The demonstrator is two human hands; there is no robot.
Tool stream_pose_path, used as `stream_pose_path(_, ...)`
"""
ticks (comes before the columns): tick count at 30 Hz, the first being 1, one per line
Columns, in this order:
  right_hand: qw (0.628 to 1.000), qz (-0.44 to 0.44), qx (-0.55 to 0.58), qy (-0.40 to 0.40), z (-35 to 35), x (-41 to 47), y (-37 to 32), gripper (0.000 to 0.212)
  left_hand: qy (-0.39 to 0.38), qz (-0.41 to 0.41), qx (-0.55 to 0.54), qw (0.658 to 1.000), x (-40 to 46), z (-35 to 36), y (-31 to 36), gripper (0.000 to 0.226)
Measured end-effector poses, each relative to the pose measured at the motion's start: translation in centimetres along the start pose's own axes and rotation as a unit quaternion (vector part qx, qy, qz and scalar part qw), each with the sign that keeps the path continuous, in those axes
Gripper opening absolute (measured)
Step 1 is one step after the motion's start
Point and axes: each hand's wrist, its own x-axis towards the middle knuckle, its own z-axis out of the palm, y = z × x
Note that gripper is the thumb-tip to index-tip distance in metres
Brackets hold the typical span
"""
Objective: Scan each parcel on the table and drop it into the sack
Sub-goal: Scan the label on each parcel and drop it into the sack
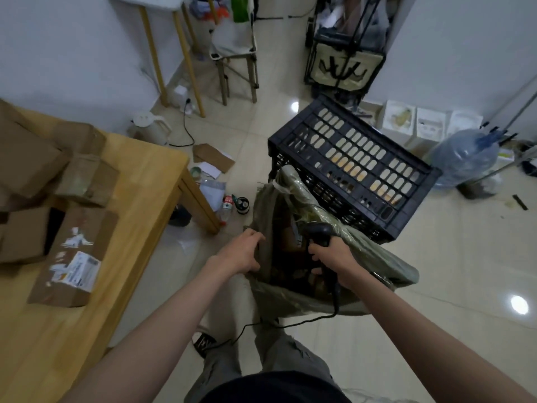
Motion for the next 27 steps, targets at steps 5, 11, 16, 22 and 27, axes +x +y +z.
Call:
stream_pose_path(5, 0.996, -0.035, -0.028, -0.074, 3.9, -0.1, -4.3, 0.020, 0.063, -0.045, -0.025, 0.997, -4.2, -2.8, -3.7, 0.075)
stream_pose_path(11, 0.983, -0.096, -0.092, -0.125, 11.6, -1.6, -9.6, 0.017, 0.145, -0.120, -0.045, 0.981, -10.7, -4.6, -10.2, 0.068)
stream_pose_path(16, 0.963, -0.138, -0.130, -0.193, 18.4, -4.0, -13.4, 0.017, 0.199, -0.178, -0.088, 0.960, -16.7, -5.3, -16.1, 0.066)
stream_pose_path(22, 0.939, -0.160, -0.186, -0.241, 26.6, -5.9, -15.9, 0.013, 0.248, -0.244, -0.117, 0.930, -22.5, -5.1, -23.0, 0.064)
stream_pose_path(27, 0.929, -0.153, -0.203, -0.267, 32.8, -6.6, -17.2, 0.015, 0.259, -0.278, -0.147, 0.913, -25.9, -4.6, -28.2, 0.062)
